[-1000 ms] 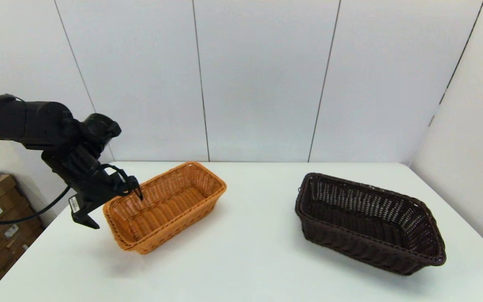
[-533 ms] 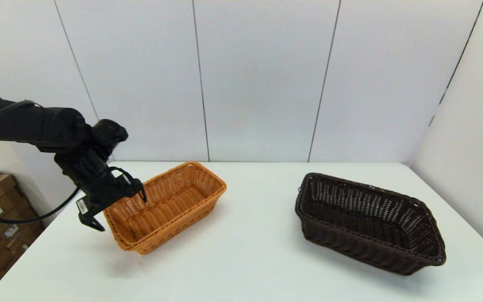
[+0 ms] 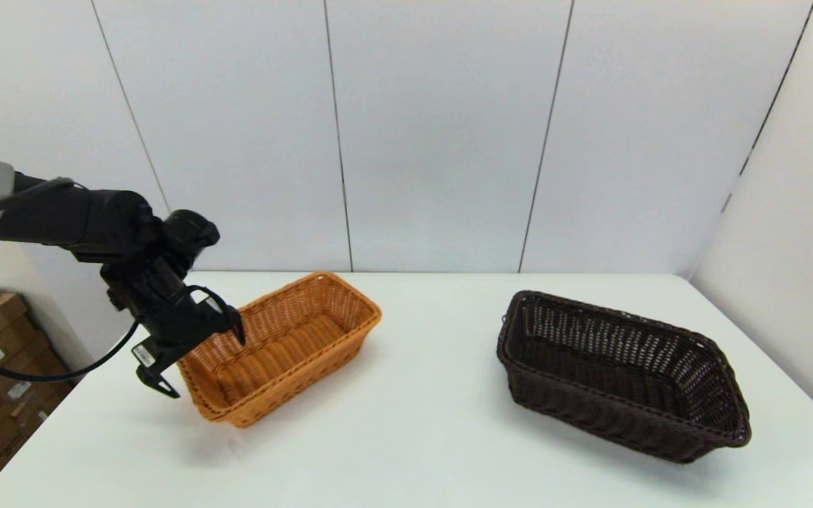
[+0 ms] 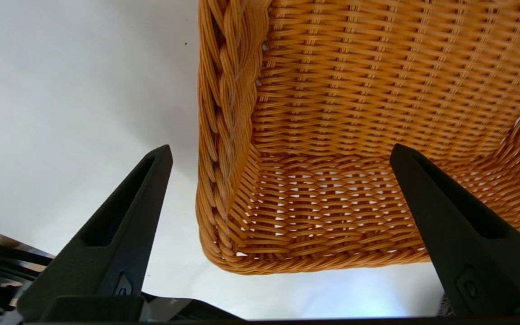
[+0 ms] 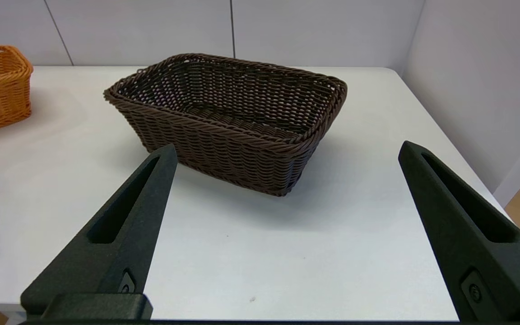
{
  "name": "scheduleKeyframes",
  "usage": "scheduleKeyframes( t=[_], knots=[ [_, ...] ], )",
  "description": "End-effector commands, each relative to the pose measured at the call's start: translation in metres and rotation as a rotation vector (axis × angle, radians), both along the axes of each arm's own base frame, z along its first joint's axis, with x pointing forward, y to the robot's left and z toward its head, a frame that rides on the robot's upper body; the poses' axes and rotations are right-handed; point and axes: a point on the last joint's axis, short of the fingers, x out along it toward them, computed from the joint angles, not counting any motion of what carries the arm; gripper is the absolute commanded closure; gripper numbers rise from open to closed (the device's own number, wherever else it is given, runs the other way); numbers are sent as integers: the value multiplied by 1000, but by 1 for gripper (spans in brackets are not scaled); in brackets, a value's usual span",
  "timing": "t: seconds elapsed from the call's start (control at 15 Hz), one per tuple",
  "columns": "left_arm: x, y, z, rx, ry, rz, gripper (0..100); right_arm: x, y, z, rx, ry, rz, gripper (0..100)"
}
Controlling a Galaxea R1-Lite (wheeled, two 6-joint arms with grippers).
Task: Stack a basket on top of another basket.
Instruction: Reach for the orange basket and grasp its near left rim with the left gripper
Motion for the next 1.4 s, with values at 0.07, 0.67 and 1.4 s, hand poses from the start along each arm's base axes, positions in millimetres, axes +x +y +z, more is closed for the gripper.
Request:
scheduleKeyframes(
  t=[0.07, 0.67, 1.4],
  knots=[
    [5, -1, -4, -10, -23, 42, 0, 0, 0, 0, 0, 0, 0, 0],
    [21, -1, -41, 6, 14, 43, 0, 0, 0, 0, 0, 0, 0, 0],
    [22, -1, -69, 11, 54, 50, 0, 0, 0, 0, 0, 0, 0, 0]
  ],
)
